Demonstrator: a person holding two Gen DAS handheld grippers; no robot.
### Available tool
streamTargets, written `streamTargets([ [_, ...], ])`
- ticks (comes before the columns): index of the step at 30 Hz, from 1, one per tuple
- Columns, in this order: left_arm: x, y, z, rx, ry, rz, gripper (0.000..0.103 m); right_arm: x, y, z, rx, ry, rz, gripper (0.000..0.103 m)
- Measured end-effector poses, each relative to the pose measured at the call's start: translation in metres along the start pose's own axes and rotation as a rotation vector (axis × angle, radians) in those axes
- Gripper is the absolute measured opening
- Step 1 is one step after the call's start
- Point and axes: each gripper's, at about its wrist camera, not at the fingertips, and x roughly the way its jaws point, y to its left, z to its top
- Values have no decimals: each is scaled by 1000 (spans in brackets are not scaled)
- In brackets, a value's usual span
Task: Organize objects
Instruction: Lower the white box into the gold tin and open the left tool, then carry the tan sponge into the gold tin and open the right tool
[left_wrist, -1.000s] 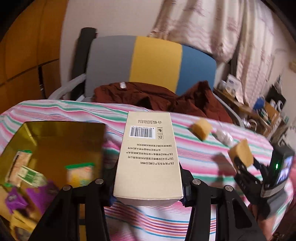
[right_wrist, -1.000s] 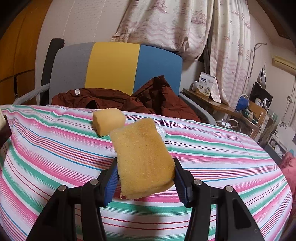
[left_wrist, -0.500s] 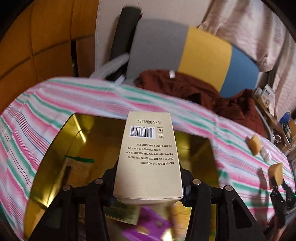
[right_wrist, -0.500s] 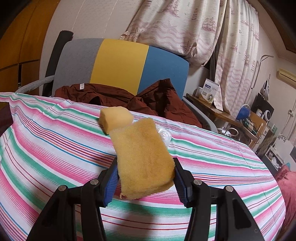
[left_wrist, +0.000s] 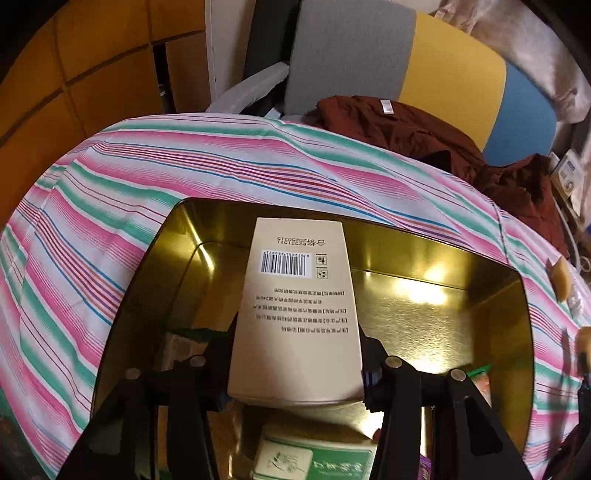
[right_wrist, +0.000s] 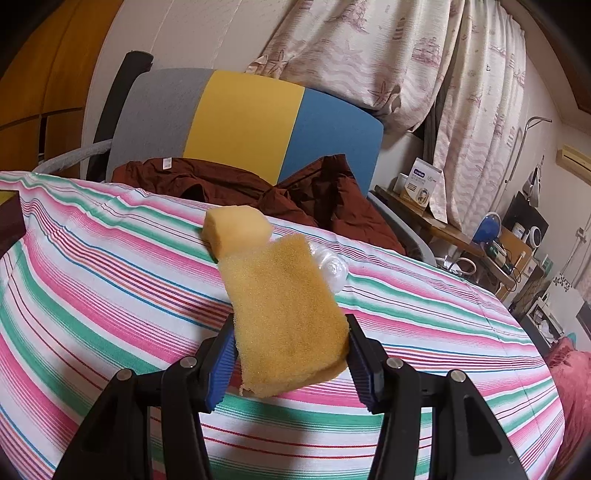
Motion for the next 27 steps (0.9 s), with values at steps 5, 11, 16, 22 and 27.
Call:
streamTargets([
  [5,-5,2,-1,-7,-32,22,77,2,2,-1,-6,6,3,55],
  [11,-36,4,-17,-50,-149,41,96,1,3,0,-12,7,1,55],
  [16,-72,3,-35,-113,-263,-27,102,-4,6,0,-34,-14,-5,55],
  [22,-105,14,-59,-194,-368,-101,103,-15,25,3,-128,-16,50,55],
  [27,-116,27,-78,-245,-366,-153,103,-40,55,14,-160,-27,192,55],
])
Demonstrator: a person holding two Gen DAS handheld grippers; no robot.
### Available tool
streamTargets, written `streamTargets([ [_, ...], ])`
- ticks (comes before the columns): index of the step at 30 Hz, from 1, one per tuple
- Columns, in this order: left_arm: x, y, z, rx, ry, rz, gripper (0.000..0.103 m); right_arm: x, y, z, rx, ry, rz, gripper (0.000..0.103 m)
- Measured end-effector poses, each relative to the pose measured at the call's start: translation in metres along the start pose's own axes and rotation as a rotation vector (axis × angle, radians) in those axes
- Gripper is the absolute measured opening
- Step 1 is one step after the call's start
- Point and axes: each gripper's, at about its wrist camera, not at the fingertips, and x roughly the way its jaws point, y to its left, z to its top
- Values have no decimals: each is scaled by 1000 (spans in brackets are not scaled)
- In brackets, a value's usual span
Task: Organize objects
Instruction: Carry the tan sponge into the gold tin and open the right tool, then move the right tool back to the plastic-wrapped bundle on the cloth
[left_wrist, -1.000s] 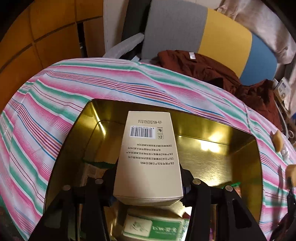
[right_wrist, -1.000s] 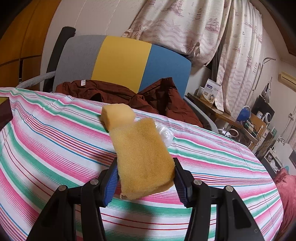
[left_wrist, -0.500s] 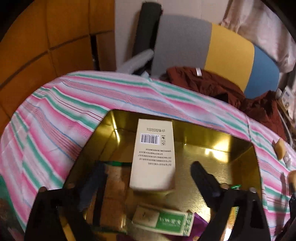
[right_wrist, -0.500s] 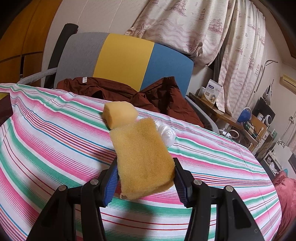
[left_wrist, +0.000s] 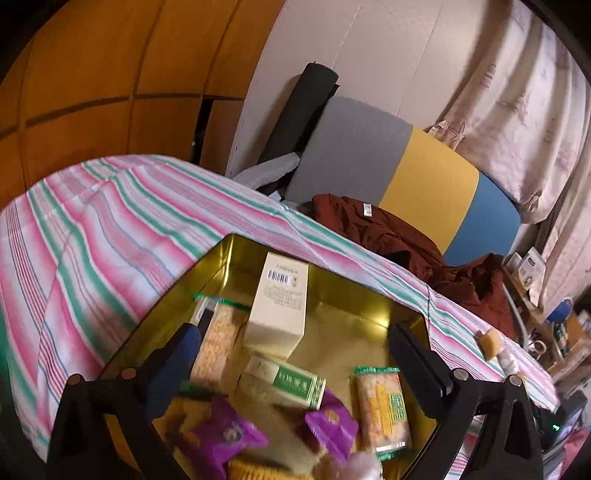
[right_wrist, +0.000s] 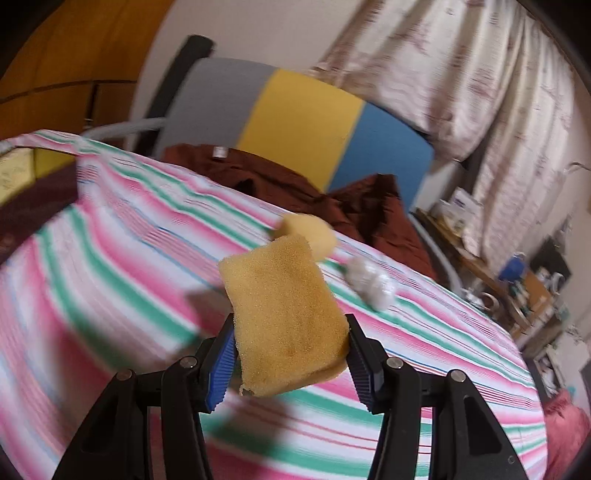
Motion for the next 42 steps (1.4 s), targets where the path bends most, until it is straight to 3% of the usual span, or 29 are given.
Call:
streamTargets([
  [5,-9,-1,-22,52,20,13,103,-21,39,35,65,-41,206,55],
  [10,-18,-3,-41,120,42,2,103,-36,99,75,9,-54,393,55],
  [16,-30,-2,-55,170,30,8,103,-19,165,117,-21,74,545,55],
  [22,-37,6,-60,164,33,10,103,13,217,133,-69,237,563,56],
  [27,-40,12,-63,156,39,23,103,42,229,136,56,361,618,58],
  [33,-41,18,-60,125,35,23,103,25,208,137,143,260,627,69],
  [39,-43,13,-64,119,41,13,103,-4,178,140,209,135,626,70],
  [42,-46,7,-66,133,35,0,103,-18,156,130,217,84,586,70],
])
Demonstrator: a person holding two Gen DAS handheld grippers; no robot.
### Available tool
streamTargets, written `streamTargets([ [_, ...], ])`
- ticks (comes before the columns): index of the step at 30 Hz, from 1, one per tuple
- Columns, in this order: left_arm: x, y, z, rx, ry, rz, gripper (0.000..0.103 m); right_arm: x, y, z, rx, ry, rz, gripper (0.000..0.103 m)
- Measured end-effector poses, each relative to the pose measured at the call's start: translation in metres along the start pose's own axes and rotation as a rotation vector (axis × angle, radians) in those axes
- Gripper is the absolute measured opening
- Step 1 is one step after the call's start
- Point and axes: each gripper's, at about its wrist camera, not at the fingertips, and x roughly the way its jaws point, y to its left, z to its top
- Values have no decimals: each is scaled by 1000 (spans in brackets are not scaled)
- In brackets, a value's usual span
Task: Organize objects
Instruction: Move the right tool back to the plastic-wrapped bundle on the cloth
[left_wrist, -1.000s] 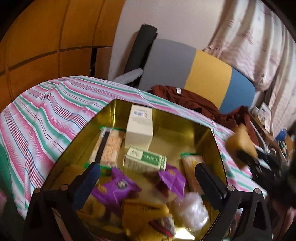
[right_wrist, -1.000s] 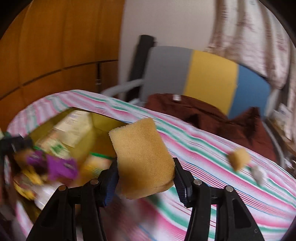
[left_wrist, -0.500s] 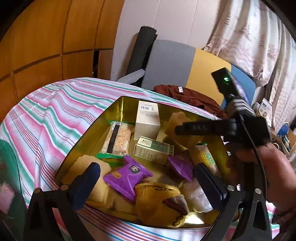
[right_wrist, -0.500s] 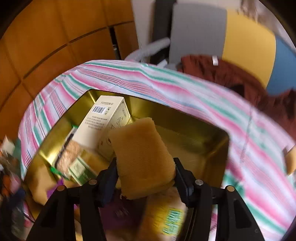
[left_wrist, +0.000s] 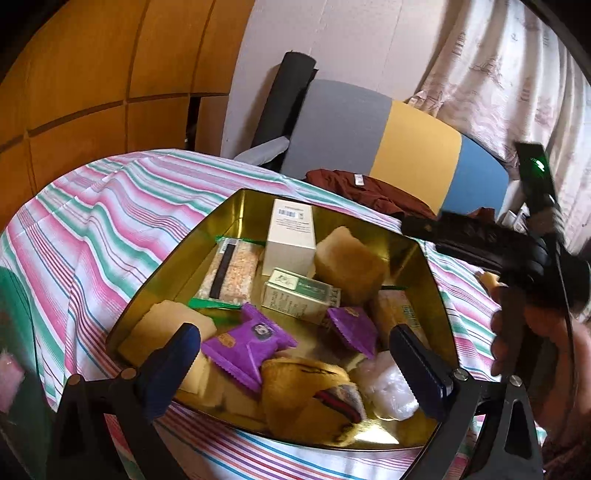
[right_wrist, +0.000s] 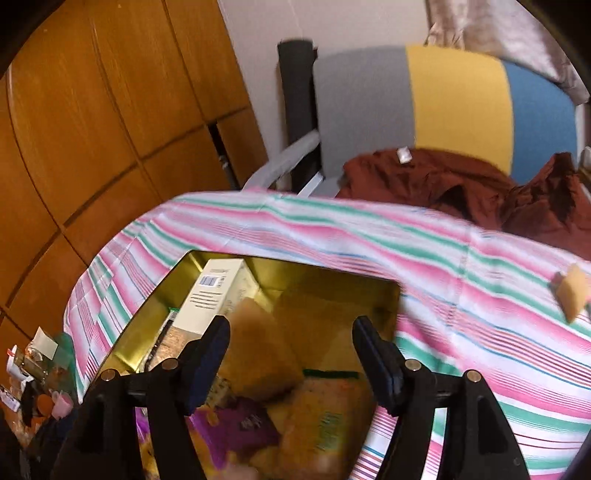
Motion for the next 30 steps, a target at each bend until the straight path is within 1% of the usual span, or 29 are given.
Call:
streamTargets([
  [4,-3,-15,-6,20,8,-30,103,-17,-24,-14,5,-23,-55,70],
  [8,-7,-35,-12,55,15,-64,103,-30,-53,-32,22,-17,-118,70],
  [12,-11,-59,-17,115,18,-103,103,-41,-89,-53,63,-1,-173,70],
  [18,-15,-94,-25,204,30,-155,103,-55,-137,-74,108,3,-241,70],
  [21,-21,-107,-29,246,20,-164,103,-61,-166,-79,70,1,-309,70],
  [23,-24,-111,-32,261,16,-165,103,-62,-190,-80,58,12,-371,70],
  [26,-28,-113,-36,261,18,-160,103,-65,-234,-77,98,27,-440,70],
  [29,-29,-111,-42,257,33,-154,103,-71,-278,-75,172,29,-513,70],
  [30,-29,-110,-43,258,37,-152,103,-73,-287,-74,185,25,-530,70],
])
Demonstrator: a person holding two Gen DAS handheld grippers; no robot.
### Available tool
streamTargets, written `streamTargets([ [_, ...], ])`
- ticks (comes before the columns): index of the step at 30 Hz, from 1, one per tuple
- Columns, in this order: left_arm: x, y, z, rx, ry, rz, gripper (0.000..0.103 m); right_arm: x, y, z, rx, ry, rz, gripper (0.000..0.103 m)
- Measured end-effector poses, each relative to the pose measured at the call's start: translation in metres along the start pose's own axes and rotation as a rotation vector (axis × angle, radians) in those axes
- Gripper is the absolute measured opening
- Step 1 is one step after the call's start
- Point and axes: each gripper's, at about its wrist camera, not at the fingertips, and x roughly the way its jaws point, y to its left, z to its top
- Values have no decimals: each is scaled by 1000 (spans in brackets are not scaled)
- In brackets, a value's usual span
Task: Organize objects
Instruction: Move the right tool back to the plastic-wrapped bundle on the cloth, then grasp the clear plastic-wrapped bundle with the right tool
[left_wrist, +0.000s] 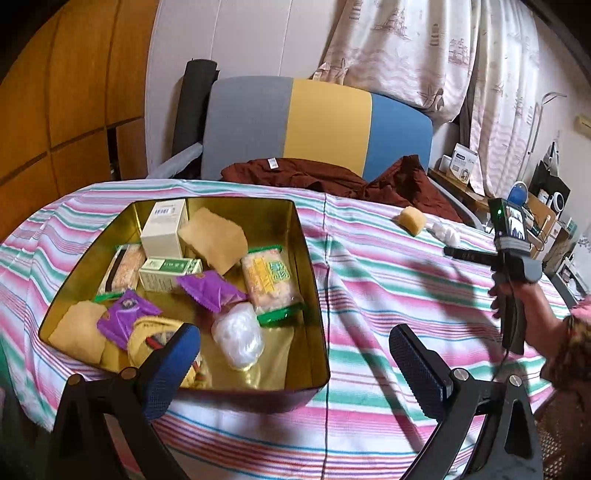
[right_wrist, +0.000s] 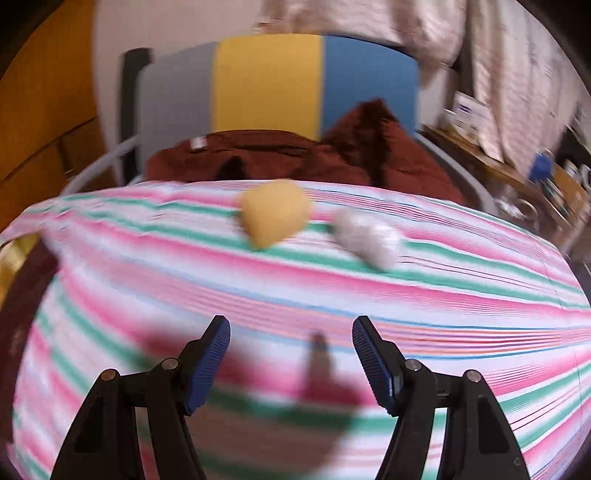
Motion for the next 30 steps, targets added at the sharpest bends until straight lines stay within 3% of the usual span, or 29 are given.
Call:
streamTargets([
  [5,-2,3,-3,-2,5,0,103,19,-42,22,64,-17,-105,70],
  [11,-2,3,-2,-11,2,-5,103,37,-68,45,144,-5,-102,71],
  [20,0,0,-3,-9,20,-7,103,49,-72,59,171,-24,-84,77],
  [23,0,0,-4,-6,27,-3,103,62,-70,63,165,6,-75,79],
  [30,-2,0,-5,3,24,10,103,81,-46,59,110,23,-77,79],
])
